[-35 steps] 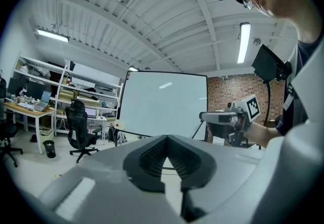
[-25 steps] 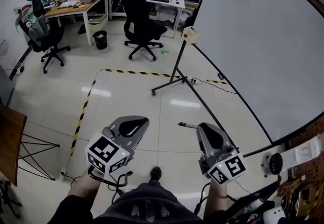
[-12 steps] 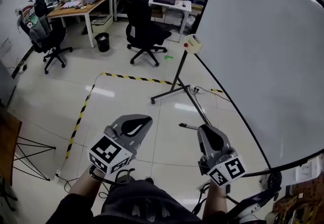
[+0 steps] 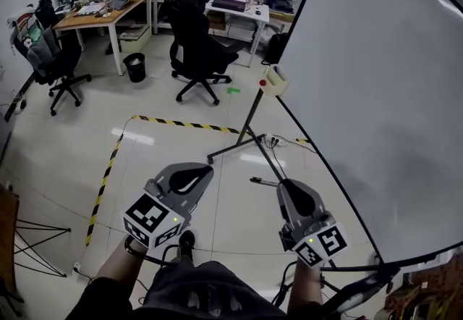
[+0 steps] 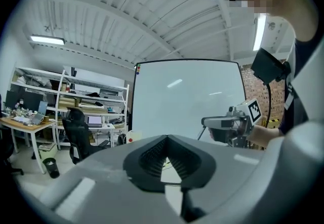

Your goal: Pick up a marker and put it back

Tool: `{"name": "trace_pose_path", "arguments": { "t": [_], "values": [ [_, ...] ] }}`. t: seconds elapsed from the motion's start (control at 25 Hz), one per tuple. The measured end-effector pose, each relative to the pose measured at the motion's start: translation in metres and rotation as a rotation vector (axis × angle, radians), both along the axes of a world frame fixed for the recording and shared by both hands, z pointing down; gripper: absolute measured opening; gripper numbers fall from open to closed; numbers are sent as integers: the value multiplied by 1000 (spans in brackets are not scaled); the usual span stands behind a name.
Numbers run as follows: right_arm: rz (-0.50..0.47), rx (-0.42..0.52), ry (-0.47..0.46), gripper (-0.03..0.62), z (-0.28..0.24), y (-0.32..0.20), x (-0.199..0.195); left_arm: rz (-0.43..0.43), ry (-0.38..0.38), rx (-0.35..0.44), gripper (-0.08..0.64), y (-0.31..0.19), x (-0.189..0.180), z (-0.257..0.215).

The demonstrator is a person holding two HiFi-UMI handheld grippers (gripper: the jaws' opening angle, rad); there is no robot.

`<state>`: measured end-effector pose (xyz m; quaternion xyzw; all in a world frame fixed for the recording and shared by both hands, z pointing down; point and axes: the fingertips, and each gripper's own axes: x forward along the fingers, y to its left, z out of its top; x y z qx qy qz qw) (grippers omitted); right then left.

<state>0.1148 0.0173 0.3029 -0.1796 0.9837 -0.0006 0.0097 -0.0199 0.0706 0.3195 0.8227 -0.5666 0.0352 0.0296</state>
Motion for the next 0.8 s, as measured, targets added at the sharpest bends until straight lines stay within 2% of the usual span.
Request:
{"name": "trace_pose_path", "arguments": {
  "t": [0.4,0.6,0.8],
  "values": [
    [68,22,3,31,-12,-82,-94,91,18,27,6,-98,-92,-16],
    [103,11,18,31,-10,-127,-109,125,28,13,6,-138,-109,-10],
    [107,27,8,31,-12,-183,-126,122,24,8,6,-191,-130,-5]
  ]
}}
